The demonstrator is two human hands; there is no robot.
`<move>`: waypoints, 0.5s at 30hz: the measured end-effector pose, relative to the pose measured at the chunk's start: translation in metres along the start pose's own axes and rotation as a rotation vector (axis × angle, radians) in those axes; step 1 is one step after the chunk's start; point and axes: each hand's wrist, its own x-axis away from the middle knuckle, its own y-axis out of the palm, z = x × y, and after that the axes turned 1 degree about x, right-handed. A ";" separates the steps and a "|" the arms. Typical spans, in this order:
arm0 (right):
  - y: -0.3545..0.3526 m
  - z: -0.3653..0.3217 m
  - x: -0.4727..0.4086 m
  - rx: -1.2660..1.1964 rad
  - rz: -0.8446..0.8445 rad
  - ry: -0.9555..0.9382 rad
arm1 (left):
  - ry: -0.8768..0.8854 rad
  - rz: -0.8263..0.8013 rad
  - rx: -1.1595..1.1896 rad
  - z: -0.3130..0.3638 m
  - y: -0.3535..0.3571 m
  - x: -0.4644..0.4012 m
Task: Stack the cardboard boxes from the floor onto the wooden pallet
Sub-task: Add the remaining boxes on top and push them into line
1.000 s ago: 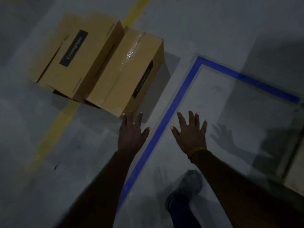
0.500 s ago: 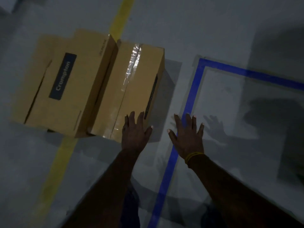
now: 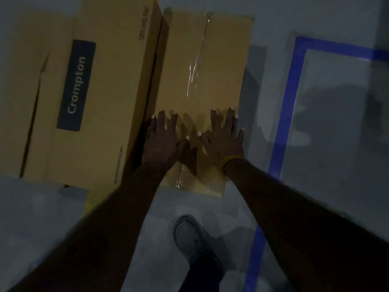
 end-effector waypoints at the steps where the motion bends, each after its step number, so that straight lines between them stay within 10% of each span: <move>1: 0.009 0.003 -0.006 0.025 -0.001 0.010 | 0.005 0.011 -0.012 -0.006 0.003 -0.005; 15: 0.016 0.045 -0.005 -0.008 -0.002 -0.005 | 0.069 0.098 -0.059 -0.007 0.011 -0.028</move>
